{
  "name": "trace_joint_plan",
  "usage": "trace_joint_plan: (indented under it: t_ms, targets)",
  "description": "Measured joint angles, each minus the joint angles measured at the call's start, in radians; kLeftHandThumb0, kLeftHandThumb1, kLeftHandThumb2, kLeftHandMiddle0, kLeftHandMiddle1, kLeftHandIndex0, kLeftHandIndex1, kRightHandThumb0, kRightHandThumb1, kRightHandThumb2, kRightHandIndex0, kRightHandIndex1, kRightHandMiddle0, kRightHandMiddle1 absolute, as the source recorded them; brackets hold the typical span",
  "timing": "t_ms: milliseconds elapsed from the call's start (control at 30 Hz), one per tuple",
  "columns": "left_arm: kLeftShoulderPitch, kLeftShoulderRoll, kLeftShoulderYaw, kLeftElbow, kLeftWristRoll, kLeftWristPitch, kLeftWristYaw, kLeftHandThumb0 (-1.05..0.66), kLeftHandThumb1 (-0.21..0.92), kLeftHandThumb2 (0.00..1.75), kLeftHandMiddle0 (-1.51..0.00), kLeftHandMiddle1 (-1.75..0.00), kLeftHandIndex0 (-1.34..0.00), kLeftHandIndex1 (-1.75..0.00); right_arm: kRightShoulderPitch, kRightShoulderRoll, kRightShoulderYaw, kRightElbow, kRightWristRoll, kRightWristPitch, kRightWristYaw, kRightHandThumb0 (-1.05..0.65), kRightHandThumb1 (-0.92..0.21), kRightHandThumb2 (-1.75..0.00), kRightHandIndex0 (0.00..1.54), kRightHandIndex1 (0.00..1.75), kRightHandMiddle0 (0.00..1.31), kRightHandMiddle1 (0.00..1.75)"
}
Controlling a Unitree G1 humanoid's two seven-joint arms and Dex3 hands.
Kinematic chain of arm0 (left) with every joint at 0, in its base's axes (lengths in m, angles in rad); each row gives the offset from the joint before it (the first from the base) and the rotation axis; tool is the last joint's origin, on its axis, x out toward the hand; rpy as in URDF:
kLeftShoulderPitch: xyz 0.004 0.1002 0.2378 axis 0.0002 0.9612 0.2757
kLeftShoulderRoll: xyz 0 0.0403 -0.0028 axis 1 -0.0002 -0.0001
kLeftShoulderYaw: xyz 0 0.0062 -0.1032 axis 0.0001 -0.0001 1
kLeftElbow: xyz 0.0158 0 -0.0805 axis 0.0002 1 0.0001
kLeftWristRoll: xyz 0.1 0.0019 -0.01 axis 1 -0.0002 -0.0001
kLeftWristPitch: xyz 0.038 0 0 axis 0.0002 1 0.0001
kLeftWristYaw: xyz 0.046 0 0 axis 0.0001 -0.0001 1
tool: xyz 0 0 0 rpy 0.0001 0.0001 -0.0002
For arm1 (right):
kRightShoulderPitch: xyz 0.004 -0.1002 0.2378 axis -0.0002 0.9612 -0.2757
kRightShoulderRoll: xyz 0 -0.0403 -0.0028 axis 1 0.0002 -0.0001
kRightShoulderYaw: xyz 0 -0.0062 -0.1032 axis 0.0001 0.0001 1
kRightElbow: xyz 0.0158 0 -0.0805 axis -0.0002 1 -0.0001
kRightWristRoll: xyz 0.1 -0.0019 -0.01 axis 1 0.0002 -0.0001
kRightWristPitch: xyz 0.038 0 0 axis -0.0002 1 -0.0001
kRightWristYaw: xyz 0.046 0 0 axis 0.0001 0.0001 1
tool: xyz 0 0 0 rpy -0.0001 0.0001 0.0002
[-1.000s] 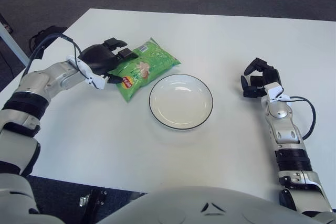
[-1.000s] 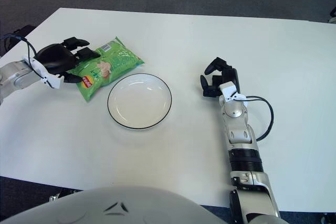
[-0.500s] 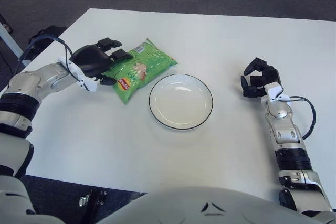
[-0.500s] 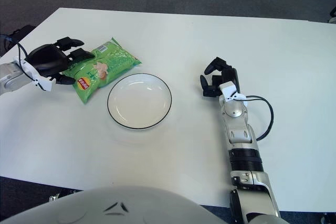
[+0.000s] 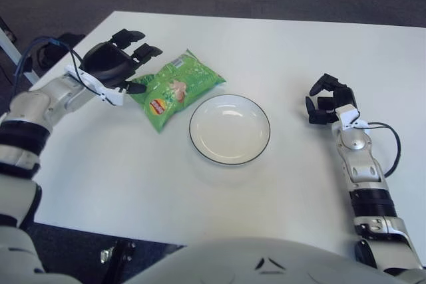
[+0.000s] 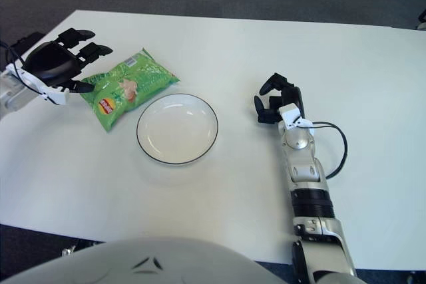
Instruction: Put the snack into the plate.
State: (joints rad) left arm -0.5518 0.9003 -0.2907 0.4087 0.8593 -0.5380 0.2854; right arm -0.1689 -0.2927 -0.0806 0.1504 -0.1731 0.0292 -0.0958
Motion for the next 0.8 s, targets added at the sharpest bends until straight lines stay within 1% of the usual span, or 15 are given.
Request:
trace_joint_plan:
  t_ms: [67,200,267,300,467,767,800]
  targets:
    - [0.039,-0.032,0.033,-0.088,-0.03,0.067,-0.026,-0.76,0.92,0.74,-0.04,-0.62,0.0,-0.83,-0.002,-0.001,0.0,0.001,0.0,-0.002,0.0,-0.52,-0.23,-1.43,1.33,1.75,0.69,1.75]
    - [0.121,-0.12,0.093,-0.268,-0.071,0.223,-0.093,-0.78,0.92,0.73,-0.03,-0.63,0.0,-0.85,-0.001,-0.001,0.001,0.01,0.0,-0.004,0.0,-0.52,-0.23,-1.43,1.33,1.75,0.69,1.75]
    - [0.155,-0.171,0.111,-0.344,-0.082,0.295,-0.12,-0.8,0.92,0.73,-0.03,-0.63,0.0,-0.86,0.0,-0.001,0.004,0.017,-0.001,-0.004,0.001,-0.52,-0.23,-1.43,1.33,1.75,0.69,1.75]
    - [0.166,-0.192,0.116,-0.369,-0.084,0.318,-0.13,-0.81,0.92,0.73,-0.02,-0.63,0.0,-0.86,0.0,-0.001,0.005,0.02,-0.001,-0.004,0.001,-0.52,-0.23,-1.43,1.33,1.75,0.69,1.75]
    - [0.187,-0.267,0.131,-0.427,-0.085,0.419,-0.161,-0.84,0.92,0.74,-0.01,-0.64,0.0,-0.87,-0.001,-0.003,0.011,0.026,-0.001,-0.012,0.002,-0.52,-0.23,-1.43,1.33,1.75,0.69,1.75]
    - [0.187,-0.345,0.142,-0.513,-0.067,0.585,-0.241,-0.84,0.92,0.81,-0.01,-0.66,0.0,-0.86,-0.004,-0.01,0.012,0.031,-0.001,-0.013,0.003,-0.52,-0.24,-1.42,1.33,1.75,0.68,1.75]
    - [0.19,-0.357,0.142,-0.535,-0.061,0.615,-0.261,-0.84,0.92,0.82,-0.01,-0.66,0.0,-0.86,-0.005,-0.01,0.013,0.031,-0.001,-0.013,0.003,-0.52,-0.24,-1.42,1.33,1.75,0.68,1.75]
